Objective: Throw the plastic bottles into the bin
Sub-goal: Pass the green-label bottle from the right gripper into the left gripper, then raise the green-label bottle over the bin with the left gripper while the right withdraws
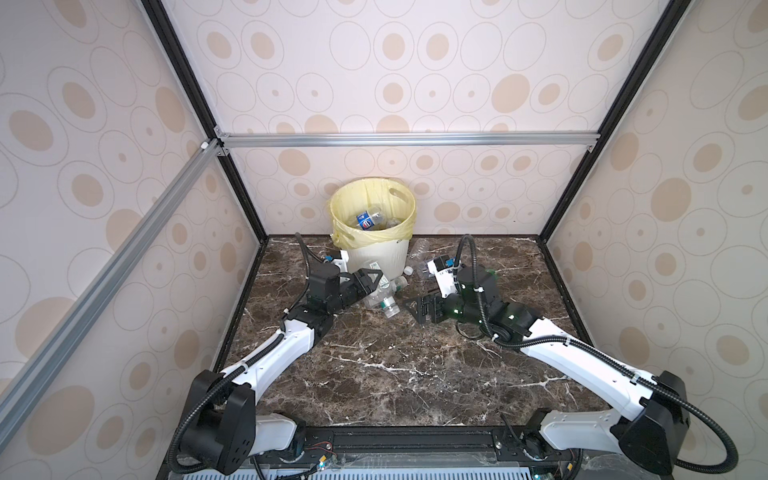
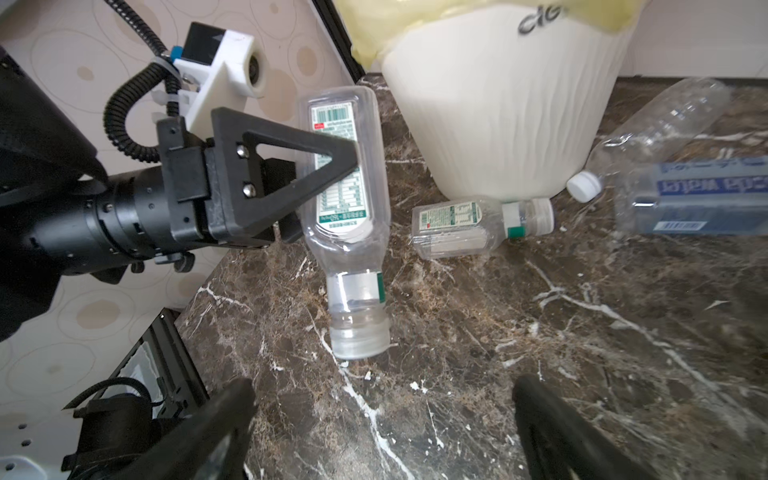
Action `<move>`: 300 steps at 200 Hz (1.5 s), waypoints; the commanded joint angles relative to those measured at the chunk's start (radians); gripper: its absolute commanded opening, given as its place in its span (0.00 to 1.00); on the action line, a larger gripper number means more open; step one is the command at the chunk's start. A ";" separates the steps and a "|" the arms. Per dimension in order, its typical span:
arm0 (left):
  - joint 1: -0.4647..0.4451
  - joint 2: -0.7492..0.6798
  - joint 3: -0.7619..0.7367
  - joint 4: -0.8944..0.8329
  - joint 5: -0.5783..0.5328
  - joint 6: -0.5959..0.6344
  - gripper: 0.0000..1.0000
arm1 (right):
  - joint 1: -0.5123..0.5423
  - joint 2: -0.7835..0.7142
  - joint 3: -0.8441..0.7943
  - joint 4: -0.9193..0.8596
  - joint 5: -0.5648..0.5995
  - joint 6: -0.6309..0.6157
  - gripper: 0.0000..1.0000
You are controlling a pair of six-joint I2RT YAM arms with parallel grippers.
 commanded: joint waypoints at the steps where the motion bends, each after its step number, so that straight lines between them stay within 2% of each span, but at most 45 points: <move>1: 0.004 -0.041 0.122 -0.121 -0.044 0.095 0.56 | 0.006 -0.018 0.054 -0.047 0.104 -0.027 1.00; 56: 0.004 0.025 0.406 -0.300 -0.104 0.237 0.56 | 0.006 0.022 0.201 -0.072 0.162 -0.098 1.00; 97: 0.005 0.105 0.684 -0.413 -0.161 0.363 0.56 | 0.005 0.073 0.301 -0.047 0.194 -0.171 1.00; 128: 0.006 0.144 0.857 -0.425 -0.229 0.428 0.56 | -0.003 0.153 0.427 -0.081 0.181 -0.229 1.00; 174: 0.010 0.236 1.049 -0.420 -0.305 0.490 0.57 | -0.060 0.225 0.539 -0.103 0.124 -0.231 1.00; 194: 0.025 0.302 1.101 -0.406 -0.313 0.494 0.57 | -0.088 0.234 0.545 -0.106 0.112 -0.218 1.00; 214: 0.064 0.415 1.138 -0.375 -0.262 0.450 0.58 | -0.111 0.236 0.542 -0.116 0.101 -0.204 1.00; 222: 0.082 0.476 1.176 -0.381 -0.223 0.411 0.60 | -0.118 0.237 0.542 -0.122 0.099 -0.200 1.00; 230: 0.102 0.561 1.243 -0.401 -0.167 0.375 0.69 | -0.124 0.235 0.542 -0.129 0.096 -0.197 1.00; 248: 0.121 0.769 1.521 -0.600 -0.090 0.329 0.84 | -0.127 0.229 0.538 -0.149 0.098 -0.197 1.00; 259: 0.120 0.844 1.650 -0.674 -0.024 0.325 0.94 | -0.127 0.221 0.530 -0.152 0.097 -0.197 1.00; 266: 0.119 0.833 1.624 -0.656 0.007 0.317 0.99 | -0.127 0.216 0.523 -0.152 0.098 -0.197 1.00; 300: 0.120 0.574 1.267 -0.434 0.007 0.332 0.99 | -0.130 0.214 0.489 -0.134 0.093 -0.180 1.00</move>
